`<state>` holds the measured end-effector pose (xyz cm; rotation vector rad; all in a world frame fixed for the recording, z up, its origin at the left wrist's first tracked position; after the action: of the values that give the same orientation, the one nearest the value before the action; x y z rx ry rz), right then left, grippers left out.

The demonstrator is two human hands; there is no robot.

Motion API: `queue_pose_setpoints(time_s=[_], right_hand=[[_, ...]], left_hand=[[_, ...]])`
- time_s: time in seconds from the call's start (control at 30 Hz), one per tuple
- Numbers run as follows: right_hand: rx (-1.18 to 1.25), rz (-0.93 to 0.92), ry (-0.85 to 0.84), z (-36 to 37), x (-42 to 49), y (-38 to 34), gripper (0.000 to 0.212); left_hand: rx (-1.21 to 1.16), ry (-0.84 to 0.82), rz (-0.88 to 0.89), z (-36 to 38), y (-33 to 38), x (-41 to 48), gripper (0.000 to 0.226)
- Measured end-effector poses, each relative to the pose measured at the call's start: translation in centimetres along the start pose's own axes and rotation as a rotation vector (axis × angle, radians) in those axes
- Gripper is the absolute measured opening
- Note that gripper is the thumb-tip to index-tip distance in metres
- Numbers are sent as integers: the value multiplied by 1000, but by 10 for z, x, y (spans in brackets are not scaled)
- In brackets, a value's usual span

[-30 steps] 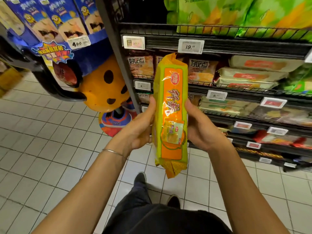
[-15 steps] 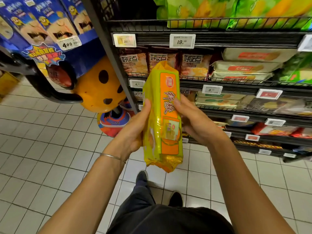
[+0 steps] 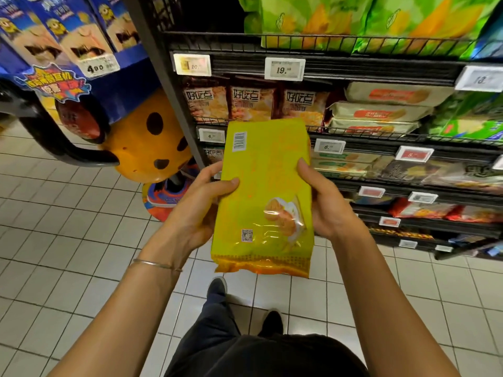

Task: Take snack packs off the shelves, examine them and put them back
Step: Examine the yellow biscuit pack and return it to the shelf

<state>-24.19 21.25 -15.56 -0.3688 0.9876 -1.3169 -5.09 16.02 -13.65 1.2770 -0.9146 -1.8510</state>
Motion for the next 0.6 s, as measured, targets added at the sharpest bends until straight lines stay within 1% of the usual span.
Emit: queue_pose_setpoints(time_s=[0.1,0.13,0.2,0.23,0.27,0.3,0.33,0.4,0.47,0.5,0.6], right_hand=[[-219,-124,67,1,1,-6,65],[-287,-171,96,1,1,-7,64],[-390,-263,161,1,-1,-12,66],[-431,-310,180,2,-2,-14,68],[-466,-349,183,3,-2,-16,70],[-485,-376,178,4,-1,-17,73],[-479,-389,167,5,0,-17,76],[-360,-390,119,6,0,-16,78],[-176,-372,62,7,-2,-15,79],[-96,-352,39,7,-3,-13,79],[127,-220,43,2,-5,-3,77]], left_hand=[[-2,-14,-97,-2,-13,1,32],[50,13,-117,-4,-18,2,25],[244,95,-124,-12,-27,2,9],[307,109,-126,-16,-31,2,19],[333,95,-126,-18,-35,3,36],[321,56,-134,-18,-39,3,51],[299,11,-141,-16,-42,3,58],[196,-13,-159,-16,-45,4,57],[18,4,-187,-23,-48,12,63],[-57,-13,-182,-27,-48,15,66],[-84,-119,-150,-34,-44,17,67]])
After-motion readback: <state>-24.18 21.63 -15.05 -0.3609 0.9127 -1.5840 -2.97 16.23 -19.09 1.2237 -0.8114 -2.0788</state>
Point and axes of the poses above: each hand's wrist, its own x-axis towards the middle knuckle, its own z-axis out of the palm, y = z × x, the point moved 6 cm from there along x, towards the middle knuckle, and after that the axes turned 9 degrees about y, right-handed, at the moved point
